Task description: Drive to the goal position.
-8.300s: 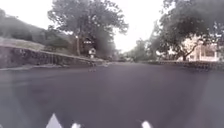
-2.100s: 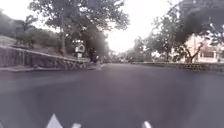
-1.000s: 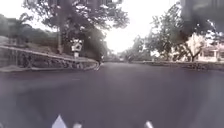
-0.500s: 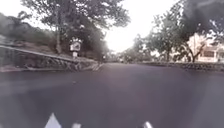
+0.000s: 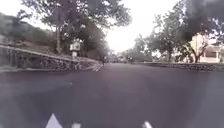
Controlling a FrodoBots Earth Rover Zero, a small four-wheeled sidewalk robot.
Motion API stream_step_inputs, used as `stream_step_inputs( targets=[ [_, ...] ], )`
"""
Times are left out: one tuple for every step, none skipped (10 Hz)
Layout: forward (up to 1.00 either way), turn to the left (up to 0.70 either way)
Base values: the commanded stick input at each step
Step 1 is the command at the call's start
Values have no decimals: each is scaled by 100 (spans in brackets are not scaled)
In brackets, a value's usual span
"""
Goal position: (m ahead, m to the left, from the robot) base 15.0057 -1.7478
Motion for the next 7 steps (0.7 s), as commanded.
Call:
stream_step_inputs(
  targets=[
    [50,0],
    [50,0],
    [50,0],
    [50,0],
    [50,0],
    [50,0],
    [50,0]
  ],
)
